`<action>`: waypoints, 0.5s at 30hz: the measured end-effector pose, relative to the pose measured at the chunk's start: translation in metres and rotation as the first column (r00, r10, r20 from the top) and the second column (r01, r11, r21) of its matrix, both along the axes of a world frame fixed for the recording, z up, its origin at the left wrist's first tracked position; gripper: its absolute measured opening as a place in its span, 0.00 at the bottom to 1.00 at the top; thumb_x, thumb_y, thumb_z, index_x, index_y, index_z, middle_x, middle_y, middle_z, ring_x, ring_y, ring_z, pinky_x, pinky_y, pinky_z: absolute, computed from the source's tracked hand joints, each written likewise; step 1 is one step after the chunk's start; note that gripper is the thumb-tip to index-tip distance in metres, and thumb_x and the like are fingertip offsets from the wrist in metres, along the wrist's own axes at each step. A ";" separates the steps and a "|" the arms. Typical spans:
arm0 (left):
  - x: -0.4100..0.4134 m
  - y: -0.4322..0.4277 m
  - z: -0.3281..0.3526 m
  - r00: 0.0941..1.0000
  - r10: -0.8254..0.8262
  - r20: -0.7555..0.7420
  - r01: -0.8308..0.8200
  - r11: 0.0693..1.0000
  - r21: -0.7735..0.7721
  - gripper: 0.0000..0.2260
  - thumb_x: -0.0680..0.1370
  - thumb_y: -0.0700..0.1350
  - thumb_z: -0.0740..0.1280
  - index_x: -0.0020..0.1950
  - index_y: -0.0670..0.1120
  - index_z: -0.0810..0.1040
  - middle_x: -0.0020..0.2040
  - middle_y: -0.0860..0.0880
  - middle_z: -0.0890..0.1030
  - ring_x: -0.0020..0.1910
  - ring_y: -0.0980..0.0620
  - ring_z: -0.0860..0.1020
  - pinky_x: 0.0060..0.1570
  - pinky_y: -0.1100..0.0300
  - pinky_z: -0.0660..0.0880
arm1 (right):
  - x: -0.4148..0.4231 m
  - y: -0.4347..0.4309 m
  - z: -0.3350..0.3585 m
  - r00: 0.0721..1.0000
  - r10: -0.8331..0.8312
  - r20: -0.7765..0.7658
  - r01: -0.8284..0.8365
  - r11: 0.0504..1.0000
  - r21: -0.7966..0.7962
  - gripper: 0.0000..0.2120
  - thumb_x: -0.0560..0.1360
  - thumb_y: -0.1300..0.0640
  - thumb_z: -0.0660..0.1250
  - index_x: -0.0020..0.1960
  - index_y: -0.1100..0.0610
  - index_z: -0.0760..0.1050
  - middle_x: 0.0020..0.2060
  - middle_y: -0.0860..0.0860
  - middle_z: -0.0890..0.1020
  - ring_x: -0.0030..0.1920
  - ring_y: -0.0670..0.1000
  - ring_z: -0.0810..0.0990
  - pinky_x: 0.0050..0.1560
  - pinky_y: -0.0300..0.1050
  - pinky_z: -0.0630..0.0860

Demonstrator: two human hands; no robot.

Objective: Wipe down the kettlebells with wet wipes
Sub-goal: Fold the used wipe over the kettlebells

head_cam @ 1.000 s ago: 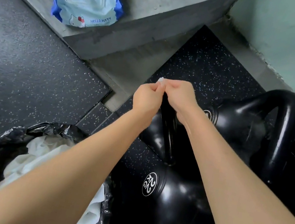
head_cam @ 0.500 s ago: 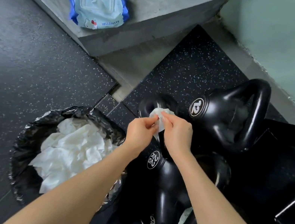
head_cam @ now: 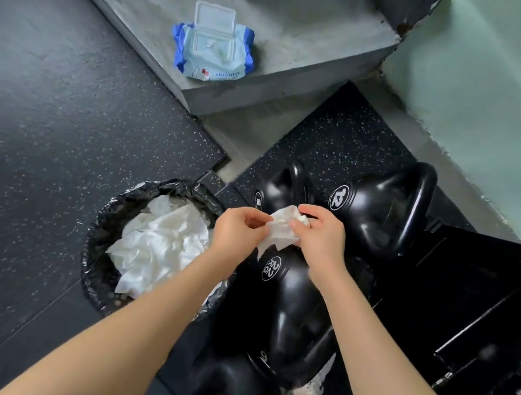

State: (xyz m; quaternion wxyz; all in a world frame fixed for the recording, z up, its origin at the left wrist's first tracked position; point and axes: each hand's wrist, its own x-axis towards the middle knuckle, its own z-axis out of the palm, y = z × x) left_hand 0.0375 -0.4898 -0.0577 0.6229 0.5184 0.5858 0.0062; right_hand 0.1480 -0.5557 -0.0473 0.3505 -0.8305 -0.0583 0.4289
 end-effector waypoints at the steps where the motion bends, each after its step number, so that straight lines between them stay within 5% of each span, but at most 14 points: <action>1: -0.006 -0.004 0.012 1.000 0.018 0.001 -0.018 1.000 0.002 0.06 0.72 0.36 0.70 0.43 0.47 0.83 0.37 0.51 0.81 0.34 0.56 0.76 0.42 0.59 0.75 | -0.003 -0.004 0.010 0.999 -0.005 -0.039 0.005 1.000 0.010 0.13 0.69 0.67 0.68 0.50 0.53 0.76 0.46 0.60 0.83 0.48 0.59 0.82 0.54 0.59 0.78; 9: -0.065 -0.035 0.104 0.990 0.132 -0.044 -0.134 0.990 -0.048 0.04 0.72 0.35 0.70 0.43 0.44 0.82 0.34 0.50 0.80 0.33 0.54 0.76 0.41 0.57 0.76 | -0.050 -0.024 0.092 0.980 -0.042 -0.194 0.040 0.999 -0.014 0.11 0.68 0.71 0.69 0.44 0.56 0.75 0.43 0.57 0.81 0.48 0.59 0.82 0.53 0.55 0.79; 15: -0.126 -0.020 0.124 0.988 0.076 -0.135 -0.075 0.997 0.009 0.06 0.71 0.37 0.69 0.45 0.44 0.82 0.37 0.50 0.81 0.34 0.53 0.76 0.31 0.67 0.73 | -0.124 -0.020 0.108 0.944 -0.165 -0.286 0.162 0.986 -0.034 0.13 0.69 0.73 0.64 0.45 0.56 0.77 0.46 0.58 0.82 0.48 0.59 0.82 0.51 0.56 0.80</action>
